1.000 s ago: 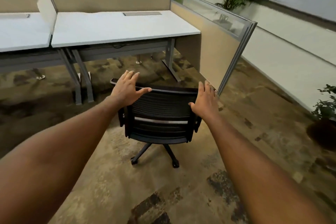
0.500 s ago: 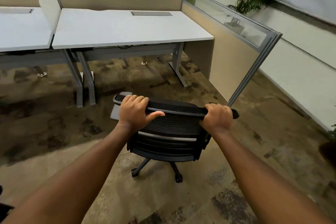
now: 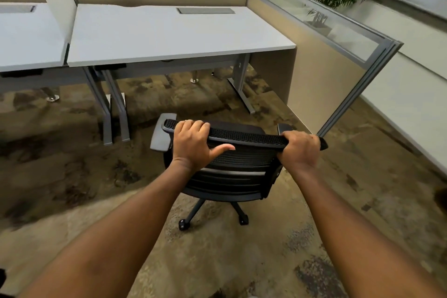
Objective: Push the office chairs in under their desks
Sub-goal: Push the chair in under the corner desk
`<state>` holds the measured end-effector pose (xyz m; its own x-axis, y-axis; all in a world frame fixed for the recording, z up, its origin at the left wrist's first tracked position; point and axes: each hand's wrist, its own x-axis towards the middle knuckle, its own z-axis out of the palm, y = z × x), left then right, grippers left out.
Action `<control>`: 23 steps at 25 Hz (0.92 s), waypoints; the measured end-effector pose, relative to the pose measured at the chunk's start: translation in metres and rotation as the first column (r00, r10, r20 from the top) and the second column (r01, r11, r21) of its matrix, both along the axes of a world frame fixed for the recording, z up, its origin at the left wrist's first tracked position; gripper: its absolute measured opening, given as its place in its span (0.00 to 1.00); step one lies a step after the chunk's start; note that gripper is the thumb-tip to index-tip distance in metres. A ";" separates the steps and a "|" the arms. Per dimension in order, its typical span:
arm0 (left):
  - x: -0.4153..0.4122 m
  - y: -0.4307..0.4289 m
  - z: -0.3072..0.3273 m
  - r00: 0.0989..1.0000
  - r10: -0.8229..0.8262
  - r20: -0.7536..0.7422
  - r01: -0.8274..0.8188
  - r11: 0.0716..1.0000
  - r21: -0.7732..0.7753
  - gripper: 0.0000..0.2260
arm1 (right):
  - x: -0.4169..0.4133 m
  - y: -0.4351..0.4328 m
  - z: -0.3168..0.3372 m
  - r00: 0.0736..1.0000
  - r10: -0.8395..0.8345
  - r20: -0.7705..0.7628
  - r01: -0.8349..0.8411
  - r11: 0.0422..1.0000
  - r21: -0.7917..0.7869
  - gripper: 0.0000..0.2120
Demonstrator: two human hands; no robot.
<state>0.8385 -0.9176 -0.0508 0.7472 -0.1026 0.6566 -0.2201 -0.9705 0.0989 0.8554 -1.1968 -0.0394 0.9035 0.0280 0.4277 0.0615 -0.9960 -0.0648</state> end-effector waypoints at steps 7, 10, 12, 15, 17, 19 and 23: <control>0.062 0.020 0.002 0.997 0.060 -0.043 -0.060 0.998 0.006 0.37 | 0.069 0.024 0.001 1.000 0.000 -0.013 0.000 1.000 -0.002 0.02; 0.094 0.029 0.000 0.997 0.069 -0.025 -0.069 0.998 -0.001 0.36 | 0.103 0.034 0.000 1.000 0.005 -0.003 -0.005 1.000 -0.007 0.02; 0.117 0.035 -0.002 0.997 0.077 0.003 -0.077 0.997 -0.003 0.35 | 0.127 0.041 0.000 1.000 0.006 0.013 -0.006 1.000 -0.007 0.02; 0.151 0.048 -0.006 0.997 0.081 0.021 -0.080 0.997 -0.009 0.35 | 0.162 0.055 -0.003 1.000 0.005 0.018 -0.005 1.000 0.002 0.04; 0.174 0.059 -0.007 0.996 0.086 -0.004 -0.086 0.996 -0.010 0.35 | 0.184 0.067 -0.004 1.000 0.017 0.017 -0.017 1.000 0.021 0.05; 0.196 0.069 -0.006 0.993 0.108 -0.050 -0.109 0.994 -0.010 0.35 | 0.205 0.079 -0.003 1.000 0.029 0.011 -0.030 0.998 0.046 0.05; 0.239 0.088 0.000 0.983 0.115 -0.141 -0.125 0.990 -0.061 0.37 | 0.248 0.101 -0.002 0.998 0.035 0.047 -0.038 0.997 0.066 0.04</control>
